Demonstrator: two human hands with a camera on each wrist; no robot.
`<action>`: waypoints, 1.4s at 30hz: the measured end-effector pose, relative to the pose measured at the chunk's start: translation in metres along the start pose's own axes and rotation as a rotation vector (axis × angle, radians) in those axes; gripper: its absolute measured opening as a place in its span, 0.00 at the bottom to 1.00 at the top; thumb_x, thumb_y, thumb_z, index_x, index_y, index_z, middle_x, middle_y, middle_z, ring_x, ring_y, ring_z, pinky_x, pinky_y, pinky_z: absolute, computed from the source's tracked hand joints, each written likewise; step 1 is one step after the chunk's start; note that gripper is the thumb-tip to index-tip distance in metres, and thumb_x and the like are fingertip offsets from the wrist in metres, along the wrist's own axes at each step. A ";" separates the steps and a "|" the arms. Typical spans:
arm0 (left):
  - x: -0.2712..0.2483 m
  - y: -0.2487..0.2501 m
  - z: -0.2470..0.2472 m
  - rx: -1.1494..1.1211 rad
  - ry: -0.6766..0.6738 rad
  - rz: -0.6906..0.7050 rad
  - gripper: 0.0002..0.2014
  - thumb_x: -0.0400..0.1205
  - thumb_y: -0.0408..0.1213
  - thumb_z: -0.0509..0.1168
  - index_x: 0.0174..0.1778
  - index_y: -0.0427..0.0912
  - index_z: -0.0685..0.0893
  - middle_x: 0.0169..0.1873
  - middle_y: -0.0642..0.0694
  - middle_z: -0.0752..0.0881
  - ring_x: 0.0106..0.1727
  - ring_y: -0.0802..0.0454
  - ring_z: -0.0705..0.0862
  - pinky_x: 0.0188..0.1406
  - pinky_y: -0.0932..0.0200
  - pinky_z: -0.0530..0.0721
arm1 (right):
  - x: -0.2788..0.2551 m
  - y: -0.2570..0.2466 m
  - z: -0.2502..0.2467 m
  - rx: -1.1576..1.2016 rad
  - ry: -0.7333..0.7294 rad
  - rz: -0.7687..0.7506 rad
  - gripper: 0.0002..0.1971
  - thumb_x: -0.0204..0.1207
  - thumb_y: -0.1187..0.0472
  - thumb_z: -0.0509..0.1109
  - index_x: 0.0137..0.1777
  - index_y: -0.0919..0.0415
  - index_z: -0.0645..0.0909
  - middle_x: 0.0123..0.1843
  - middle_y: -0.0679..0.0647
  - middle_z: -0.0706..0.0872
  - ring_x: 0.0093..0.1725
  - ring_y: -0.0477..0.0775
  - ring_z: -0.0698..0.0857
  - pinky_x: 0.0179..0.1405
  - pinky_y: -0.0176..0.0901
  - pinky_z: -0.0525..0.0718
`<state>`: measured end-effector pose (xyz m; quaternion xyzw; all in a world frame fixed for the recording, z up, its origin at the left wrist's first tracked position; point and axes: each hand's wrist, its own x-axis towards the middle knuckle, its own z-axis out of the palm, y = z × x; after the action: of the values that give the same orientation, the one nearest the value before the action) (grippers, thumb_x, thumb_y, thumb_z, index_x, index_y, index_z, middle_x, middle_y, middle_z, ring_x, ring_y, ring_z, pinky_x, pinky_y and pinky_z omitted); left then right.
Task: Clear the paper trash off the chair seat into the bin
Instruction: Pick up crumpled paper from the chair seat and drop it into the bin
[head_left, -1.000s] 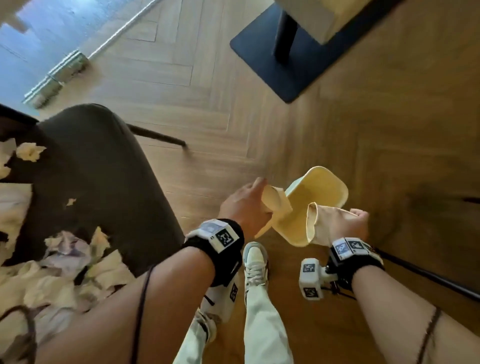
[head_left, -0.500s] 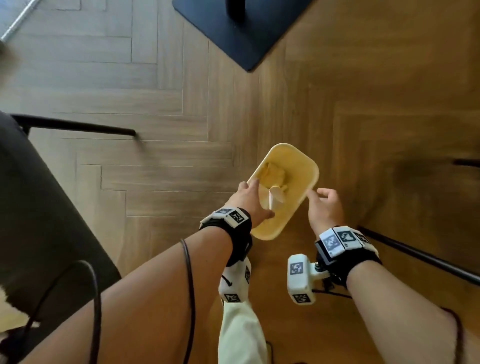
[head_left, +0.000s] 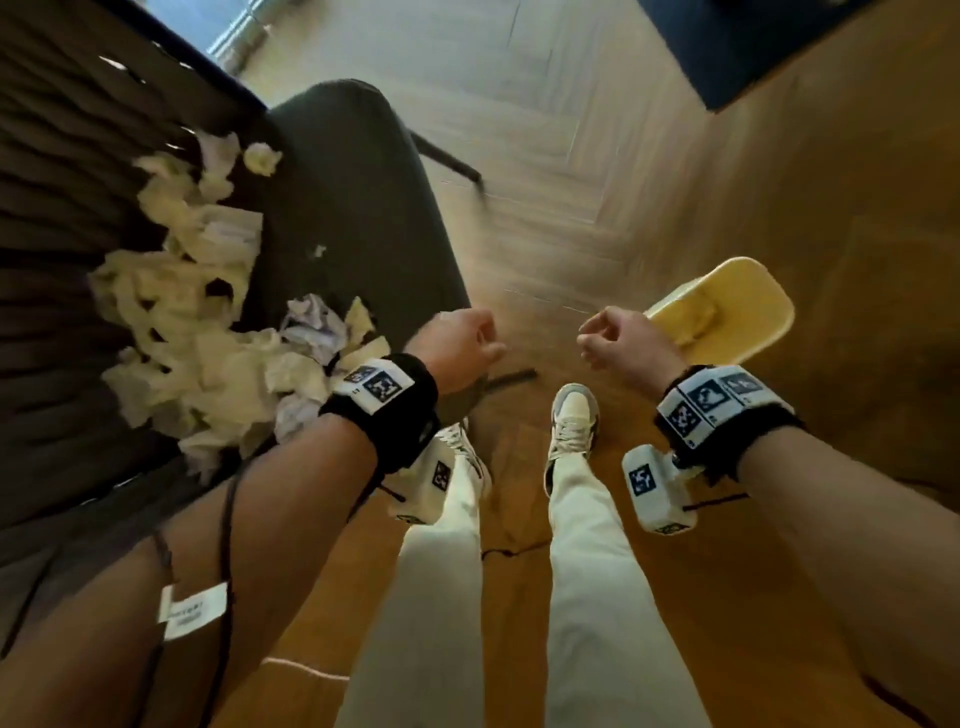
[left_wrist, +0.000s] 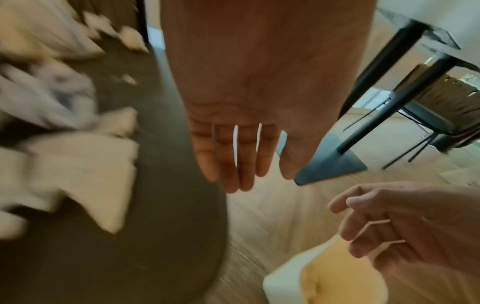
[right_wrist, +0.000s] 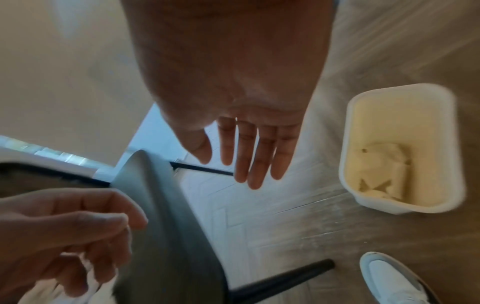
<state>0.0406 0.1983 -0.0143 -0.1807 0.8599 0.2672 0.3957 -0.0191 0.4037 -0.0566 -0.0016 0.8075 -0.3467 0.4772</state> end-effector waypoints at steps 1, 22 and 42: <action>-0.012 -0.022 -0.013 0.029 0.011 -0.023 0.10 0.81 0.47 0.65 0.50 0.45 0.82 0.45 0.44 0.87 0.45 0.46 0.85 0.48 0.49 0.86 | 0.000 -0.020 0.012 -0.071 -0.020 -0.037 0.07 0.78 0.55 0.69 0.52 0.55 0.81 0.51 0.56 0.89 0.49 0.57 0.88 0.53 0.55 0.86; 0.003 -0.200 -0.065 0.391 0.171 0.064 0.27 0.75 0.48 0.71 0.68 0.45 0.71 0.67 0.40 0.73 0.66 0.36 0.75 0.56 0.43 0.81 | 0.053 -0.151 0.205 -1.110 0.070 -0.653 0.35 0.69 0.51 0.72 0.77 0.55 0.66 0.72 0.57 0.72 0.67 0.62 0.72 0.65 0.55 0.72; -0.036 -0.192 -0.098 -0.050 0.094 0.172 0.24 0.72 0.50 0.75 0.62 0.48 0.80 0.59 0.50 0.80 0.56 0.53 0.81 0.58 0.50 0.83 | 0.036 -0.169 0.151 -0.099 0.012 -0.469 0.08 0.82 0.60 0.58 0.47 0.58 0.78 0.43 0.49 0.75 0.39 0.44 0.76 0.36 0.31 0.72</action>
<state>0.1062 -0.0094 0.0058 -0.1285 0.8829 0.3126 0.3261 0.0224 0.1791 -0.0356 -0.2103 0.8038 -0.4080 0.3785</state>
